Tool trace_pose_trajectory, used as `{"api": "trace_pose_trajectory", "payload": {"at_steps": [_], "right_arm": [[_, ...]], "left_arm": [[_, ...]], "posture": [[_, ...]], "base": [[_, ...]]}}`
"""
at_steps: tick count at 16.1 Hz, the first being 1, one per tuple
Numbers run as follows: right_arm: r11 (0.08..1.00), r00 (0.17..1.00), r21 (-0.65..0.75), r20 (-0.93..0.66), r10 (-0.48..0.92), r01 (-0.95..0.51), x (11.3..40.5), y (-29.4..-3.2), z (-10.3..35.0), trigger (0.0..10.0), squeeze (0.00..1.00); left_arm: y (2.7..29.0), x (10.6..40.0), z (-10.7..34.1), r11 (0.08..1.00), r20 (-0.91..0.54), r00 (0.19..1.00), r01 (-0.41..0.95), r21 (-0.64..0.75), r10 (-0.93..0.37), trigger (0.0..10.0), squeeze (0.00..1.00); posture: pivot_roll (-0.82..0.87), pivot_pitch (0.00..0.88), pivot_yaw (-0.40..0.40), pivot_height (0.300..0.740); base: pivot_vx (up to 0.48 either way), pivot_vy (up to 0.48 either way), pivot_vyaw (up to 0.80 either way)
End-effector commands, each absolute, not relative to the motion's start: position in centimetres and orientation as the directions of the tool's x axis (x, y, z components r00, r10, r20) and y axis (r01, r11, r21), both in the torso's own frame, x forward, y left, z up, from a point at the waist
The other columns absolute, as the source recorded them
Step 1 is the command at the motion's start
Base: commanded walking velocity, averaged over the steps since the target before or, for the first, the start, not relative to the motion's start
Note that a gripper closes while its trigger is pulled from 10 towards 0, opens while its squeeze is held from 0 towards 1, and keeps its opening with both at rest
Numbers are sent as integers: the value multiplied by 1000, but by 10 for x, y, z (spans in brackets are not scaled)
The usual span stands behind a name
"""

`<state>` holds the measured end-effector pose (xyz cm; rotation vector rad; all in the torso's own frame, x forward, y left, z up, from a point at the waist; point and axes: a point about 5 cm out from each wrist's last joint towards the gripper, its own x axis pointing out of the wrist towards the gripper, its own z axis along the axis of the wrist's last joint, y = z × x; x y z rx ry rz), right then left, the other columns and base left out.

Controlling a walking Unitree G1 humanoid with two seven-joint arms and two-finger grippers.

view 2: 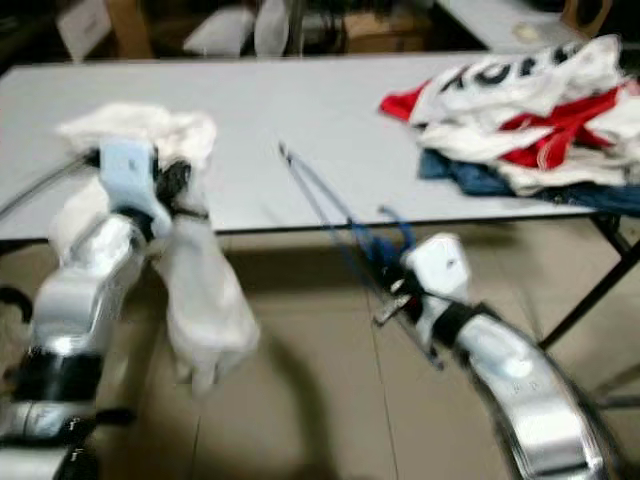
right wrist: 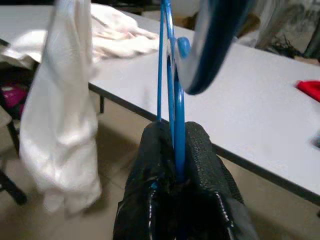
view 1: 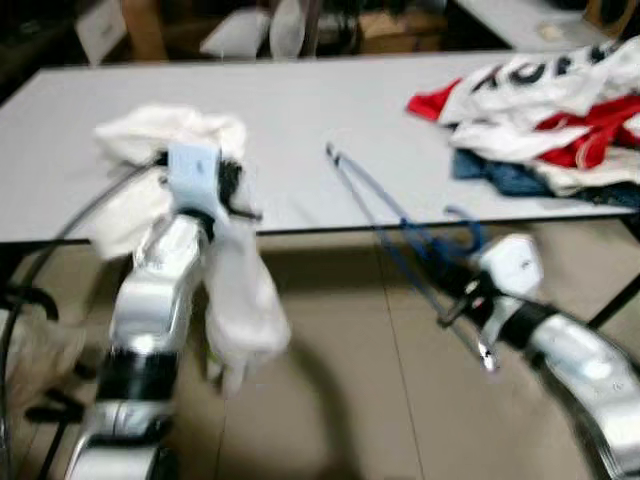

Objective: Hang hanger

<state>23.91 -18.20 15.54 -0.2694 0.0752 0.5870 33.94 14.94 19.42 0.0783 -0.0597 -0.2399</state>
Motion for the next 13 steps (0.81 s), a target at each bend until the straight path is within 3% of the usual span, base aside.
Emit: {"api": "trace_pose_trajectory", "payload": {"at_steps": [1,3,7,13], "right_arm": [[776,812,-242,-117,572,-582,239,-184,165,10000,0],[765,803,-252,-117,584,-593,239,-186,168,10000,0],[606,655,-284,-123,745,-743,229,-179,185,10000,0],[563,616,-276,-165,770,-779,226,-170,174,10000,0]], "left_arm": [[150,345,210,960,99,959,255,116,-266,10000,0],[150,348,214,958,106,956,259,126,-273,10000,0],[152,360,230,957,138,950,266,120,-281,10000,0],[153,358,229,959,146,951,260,111,-274,10000,0]], "posture": [[-49,0,21,740],[-49,0,21,740],[-56,0,28,740],[-45,0,15,740]], "base": [[349,0,0],[349,0,0],[344,0,0],[345,0,800]]}}
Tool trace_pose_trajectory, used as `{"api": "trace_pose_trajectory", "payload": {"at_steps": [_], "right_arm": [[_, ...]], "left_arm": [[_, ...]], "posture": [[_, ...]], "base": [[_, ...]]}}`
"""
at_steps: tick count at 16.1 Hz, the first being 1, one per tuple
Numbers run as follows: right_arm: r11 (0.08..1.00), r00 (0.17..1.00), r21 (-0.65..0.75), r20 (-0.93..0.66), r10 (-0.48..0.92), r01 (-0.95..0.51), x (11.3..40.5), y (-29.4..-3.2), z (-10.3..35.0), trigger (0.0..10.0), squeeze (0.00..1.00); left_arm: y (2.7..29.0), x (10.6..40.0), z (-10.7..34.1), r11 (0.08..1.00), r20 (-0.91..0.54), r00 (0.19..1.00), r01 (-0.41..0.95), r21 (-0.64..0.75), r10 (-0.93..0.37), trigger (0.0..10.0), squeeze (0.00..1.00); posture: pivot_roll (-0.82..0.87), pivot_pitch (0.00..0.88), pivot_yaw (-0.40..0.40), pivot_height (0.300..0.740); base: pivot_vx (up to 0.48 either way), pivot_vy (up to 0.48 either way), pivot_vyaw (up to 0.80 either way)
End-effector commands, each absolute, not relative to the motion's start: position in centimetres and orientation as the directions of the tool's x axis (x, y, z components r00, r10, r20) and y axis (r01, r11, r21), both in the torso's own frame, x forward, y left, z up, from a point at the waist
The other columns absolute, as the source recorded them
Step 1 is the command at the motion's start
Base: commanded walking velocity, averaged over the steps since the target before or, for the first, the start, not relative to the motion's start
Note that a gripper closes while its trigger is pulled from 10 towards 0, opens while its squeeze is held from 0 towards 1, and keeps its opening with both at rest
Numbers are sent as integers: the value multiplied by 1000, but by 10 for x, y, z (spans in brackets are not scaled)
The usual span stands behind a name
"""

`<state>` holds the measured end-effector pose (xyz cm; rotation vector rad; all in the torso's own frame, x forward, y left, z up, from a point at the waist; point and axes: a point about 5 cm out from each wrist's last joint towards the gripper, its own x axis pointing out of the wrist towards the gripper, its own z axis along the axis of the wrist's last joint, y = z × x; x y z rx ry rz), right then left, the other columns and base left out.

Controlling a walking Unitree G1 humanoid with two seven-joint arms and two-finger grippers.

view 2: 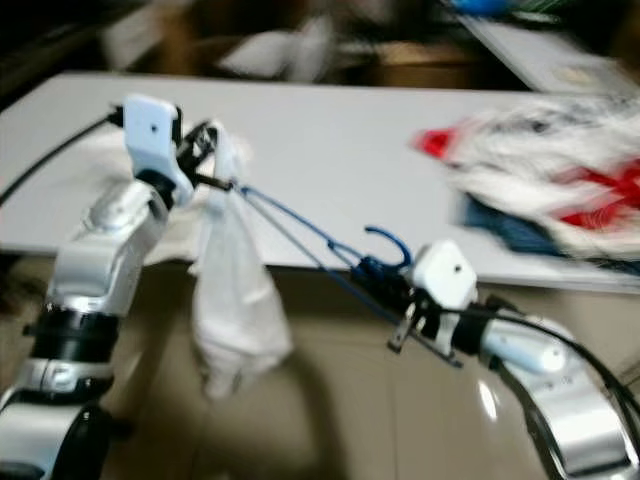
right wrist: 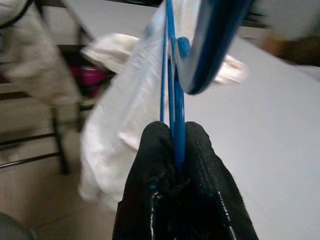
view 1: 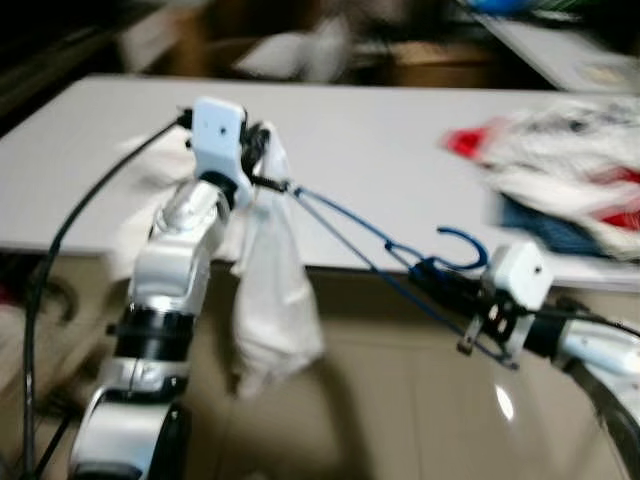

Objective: Hang hanger

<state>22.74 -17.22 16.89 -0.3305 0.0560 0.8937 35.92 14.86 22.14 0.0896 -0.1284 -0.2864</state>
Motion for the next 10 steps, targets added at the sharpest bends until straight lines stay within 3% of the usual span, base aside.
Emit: {"api": "trace_pose_trajectory", "payload": {"at_steps": [1,5,9,10], "right_arm": [[565,616,-271,-165,770,-779,227,-173,176,10000,0],[522,568,-252,-172,805,-815,226,-174,180,10000,0],[370,409,-184,-275,870,-910,213,-170,175,10000,0],[365,406,-184,-294,865,-912,215,-170,173,10000,0]], "left_arm": [[154,360,233,959,155,949,260,114,-276,10000,0],[154,366,245,955,185,939,272,116,-289,10000,0],[150,371,257,937,205,915,332,107,-347,10000,0],[146,372,262,931,218,905,353,93,-365,10000,0]], "posture": [[-48,0,18,740],[-44,0,19,740],[-40,0,19,740],[-43,0,22,740]], "base": [[345,0,0],[347,0,0],[347,0,0],[345,0,0]]}}
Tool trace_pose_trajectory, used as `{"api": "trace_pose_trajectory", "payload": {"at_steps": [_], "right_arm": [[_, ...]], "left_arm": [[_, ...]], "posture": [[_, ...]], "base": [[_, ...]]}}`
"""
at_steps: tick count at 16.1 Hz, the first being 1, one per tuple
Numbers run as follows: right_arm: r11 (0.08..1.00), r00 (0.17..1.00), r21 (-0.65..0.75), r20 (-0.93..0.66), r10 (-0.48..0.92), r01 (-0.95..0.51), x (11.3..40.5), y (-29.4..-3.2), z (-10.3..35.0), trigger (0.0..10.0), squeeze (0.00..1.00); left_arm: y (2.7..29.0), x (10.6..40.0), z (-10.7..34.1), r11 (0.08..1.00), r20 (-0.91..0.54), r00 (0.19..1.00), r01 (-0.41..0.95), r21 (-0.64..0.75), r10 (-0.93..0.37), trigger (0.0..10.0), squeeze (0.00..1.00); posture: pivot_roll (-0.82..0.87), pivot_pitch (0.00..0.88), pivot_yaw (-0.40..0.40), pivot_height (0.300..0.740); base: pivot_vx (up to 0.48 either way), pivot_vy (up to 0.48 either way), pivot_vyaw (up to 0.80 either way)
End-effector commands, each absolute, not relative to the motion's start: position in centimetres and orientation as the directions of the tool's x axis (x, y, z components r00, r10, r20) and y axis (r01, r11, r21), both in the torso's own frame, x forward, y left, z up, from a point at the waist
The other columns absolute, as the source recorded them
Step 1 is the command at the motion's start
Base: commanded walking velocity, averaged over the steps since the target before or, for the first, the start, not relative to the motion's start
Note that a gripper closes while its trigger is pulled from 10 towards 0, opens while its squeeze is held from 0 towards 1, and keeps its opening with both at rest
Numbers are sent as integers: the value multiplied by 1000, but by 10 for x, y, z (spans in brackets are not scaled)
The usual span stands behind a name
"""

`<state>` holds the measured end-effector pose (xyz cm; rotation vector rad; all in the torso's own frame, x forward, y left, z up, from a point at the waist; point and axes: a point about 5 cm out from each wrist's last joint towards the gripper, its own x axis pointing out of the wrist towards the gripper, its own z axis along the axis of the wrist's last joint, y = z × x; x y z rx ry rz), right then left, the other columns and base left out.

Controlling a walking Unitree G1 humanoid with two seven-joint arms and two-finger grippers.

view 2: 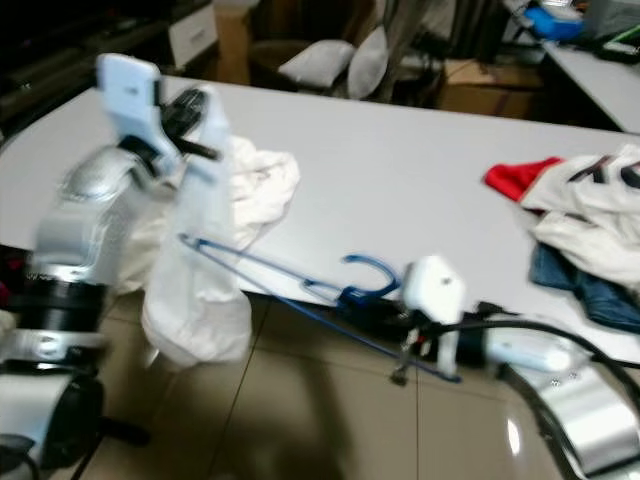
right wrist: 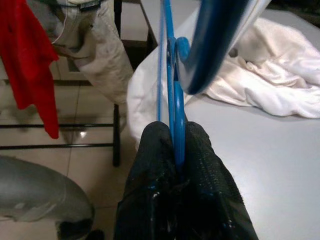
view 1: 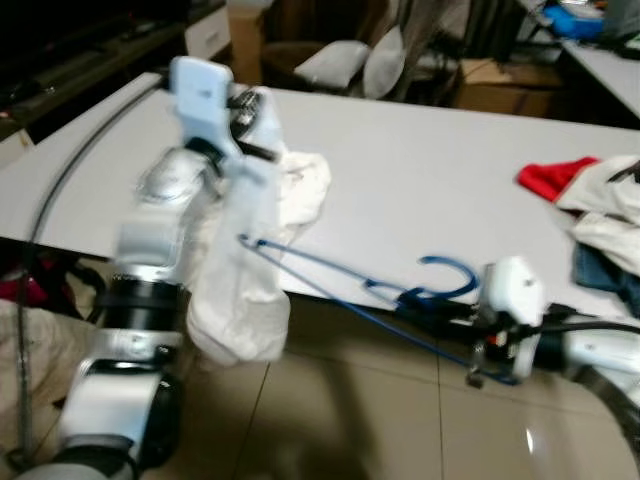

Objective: Hang hanger

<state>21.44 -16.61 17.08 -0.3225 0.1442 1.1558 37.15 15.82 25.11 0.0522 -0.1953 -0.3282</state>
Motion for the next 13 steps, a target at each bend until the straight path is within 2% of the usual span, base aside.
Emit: {"api": "trace_pose_trajectory", "payload": {"at_steps": [1,3,7,10,12,13], "right_arm": [[369,413,-192,-304,859,-909,217,-170,172,10000,0],[448,495,-214,-295,818,-868,237,-164,171,10000,0],[441,486,-208,-310,817,-873,240,-163,171,10000,0],[481,538,-244,-337,772,-842,256,-171,170,10000,0],[533,628,-341,-318,710,-775,278,-182,182,10000,0],[602,736,-448,-235,634,-661,303,-193,205,10000,0]], "left_arm": [[144,371,266,927,231,898,367,81,-376,10000,0],[122,364,289,877,290,829,466,116,-478,10000,0],[101,347,313,807,358,734,581,109,-577,10000,0],[93,331,335,745,419,652,660,96,-631,10000,0],[91,321,346,705,452,598,701,105,-662,10000,0],[92,316,353,688,476,572,719,102,-668,10000,0]], "posture": [[-43,0,22,740],[-44,0,25,740],[-42,0,18,740],[-42,0,12,740],[-39,0,8,740],[-41,0,6,740]], "base": [[345,0,0],[347,0,0],[345,0,0],[345,0,0],[345,0,0],[345,0,0]]}}
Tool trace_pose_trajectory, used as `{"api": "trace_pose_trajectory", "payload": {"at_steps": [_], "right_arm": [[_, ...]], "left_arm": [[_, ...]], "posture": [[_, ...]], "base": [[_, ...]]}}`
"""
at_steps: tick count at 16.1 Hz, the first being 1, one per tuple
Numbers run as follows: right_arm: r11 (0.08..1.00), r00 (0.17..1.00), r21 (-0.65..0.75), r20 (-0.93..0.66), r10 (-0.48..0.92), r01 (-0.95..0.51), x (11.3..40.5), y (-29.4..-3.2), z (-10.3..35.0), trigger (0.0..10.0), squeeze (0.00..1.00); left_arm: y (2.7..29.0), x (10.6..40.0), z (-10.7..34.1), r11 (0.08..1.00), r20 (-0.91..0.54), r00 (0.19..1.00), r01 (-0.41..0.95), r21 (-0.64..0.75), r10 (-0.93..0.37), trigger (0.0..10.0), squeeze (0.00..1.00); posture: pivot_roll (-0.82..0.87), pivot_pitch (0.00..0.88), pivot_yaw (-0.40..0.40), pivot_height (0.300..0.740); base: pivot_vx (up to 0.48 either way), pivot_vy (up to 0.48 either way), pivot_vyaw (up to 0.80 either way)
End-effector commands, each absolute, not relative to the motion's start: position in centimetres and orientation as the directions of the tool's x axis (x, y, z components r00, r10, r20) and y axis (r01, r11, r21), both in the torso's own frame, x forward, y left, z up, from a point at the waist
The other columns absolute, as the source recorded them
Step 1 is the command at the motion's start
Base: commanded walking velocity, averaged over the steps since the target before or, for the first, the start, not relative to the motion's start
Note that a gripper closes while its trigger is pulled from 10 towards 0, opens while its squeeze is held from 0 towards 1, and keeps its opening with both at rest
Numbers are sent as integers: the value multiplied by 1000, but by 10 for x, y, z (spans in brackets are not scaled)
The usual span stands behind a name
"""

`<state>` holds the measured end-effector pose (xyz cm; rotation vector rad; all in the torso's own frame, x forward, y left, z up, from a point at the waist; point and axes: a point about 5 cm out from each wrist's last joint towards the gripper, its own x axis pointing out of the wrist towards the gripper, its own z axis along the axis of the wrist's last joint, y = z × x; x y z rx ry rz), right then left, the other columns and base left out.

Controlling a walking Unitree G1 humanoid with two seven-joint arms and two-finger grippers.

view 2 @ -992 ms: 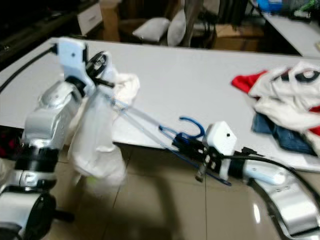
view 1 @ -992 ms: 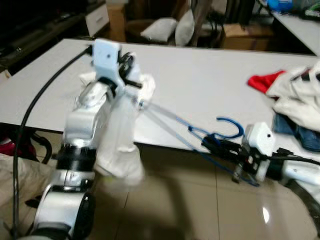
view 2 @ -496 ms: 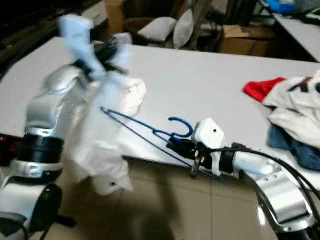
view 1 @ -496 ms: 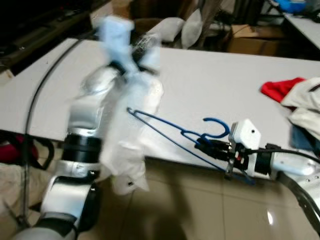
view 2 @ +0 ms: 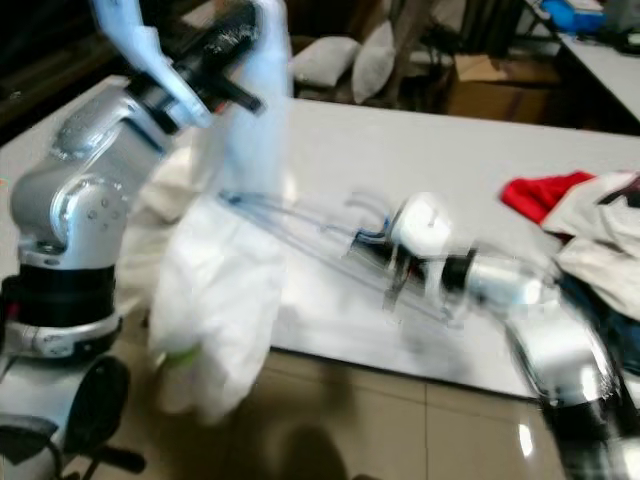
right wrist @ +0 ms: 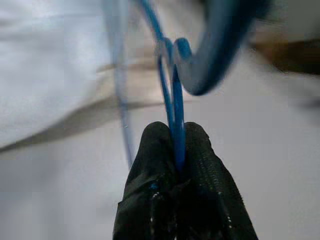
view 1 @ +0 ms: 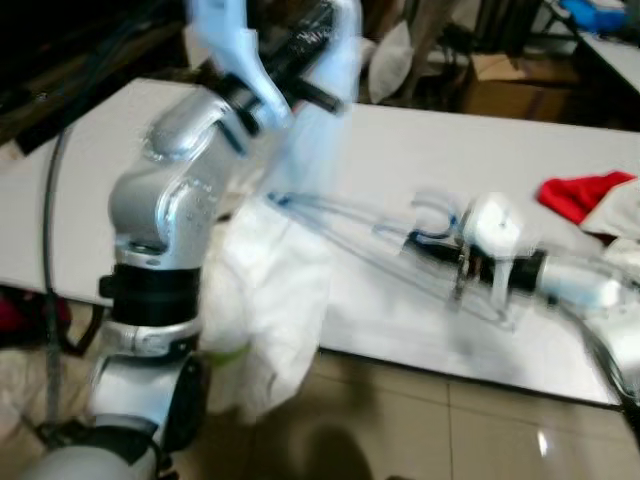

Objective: Hang hanger

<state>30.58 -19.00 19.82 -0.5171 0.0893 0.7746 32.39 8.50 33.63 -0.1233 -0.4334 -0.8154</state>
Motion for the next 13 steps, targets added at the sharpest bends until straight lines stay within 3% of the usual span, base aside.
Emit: {"api": "trace_pose_trajectory", "payload": {"at_steps": [1,2,4,6,7,8,9,11,12,13], "right_arm": [[659,812,-516,-132,569,-546,320,-200,228,10000,0],[729,875,-581,57,481,-362,338,-208,265,10000,0],[804,797,-593,471,379,-31,343,-220,350,10000,0],[800,721,-599,569,395,34,338,-220,375,10000,0],[788,743,-613,505,439,-49,346,-215,367,10000,0],[745,768,-630,359,531,-221,355,-206,337,10000,0],[655,759,-654,185,624,-379,357,-194,298,10000,0],[507,674,-620,-47,737,-598,340,-179,229,10000,0],[488,645,-576,-92,759,-656,333,-177,212,10000,0],[418,571,-480,-232,787,-771,309,-178,171,10000,0]], "left_arm": [[94,314,356,682,489,563,725,95,-666,10000,0],[97,313,360,686,499,560,721,99,-661,10000,0],[109,311,369,709,535,569,700,82,-624,10000,0],[119,310,375,734,557,583,675,73,-591,10000,0],[128,310,376,756,558,602,651,72,-571,10000,0],[136,310,375,777,546,628,625,71,-555,10000,0],[143,313,368,804,519,667,592,66,-534,10000,0],[152,321,329,858,372,780,502,109,-503,10000,0],[153,324,307,869,295,819,475,134,-493,10000,0],[162,323,248,906,107,902,406,118,-418,10000,0]], "posture": [[-41,0,0,740],[-41,0,-2,740],[-34,0,-20,740],[-29,0,-34,740],[-30,0,-37,740],[-27,0,-41,740],[-22,0,-42,740],[-19,0,-37,740],[-26,0,-26,740],[-28,0,-14,740]], "base": [[345,0,0],[349,0,0],[345,0,0],[347,0,0],[352,0,0],[345,0,0],[349,0,0],[347,0,0],[330,0,0],[300,0,0]]}}
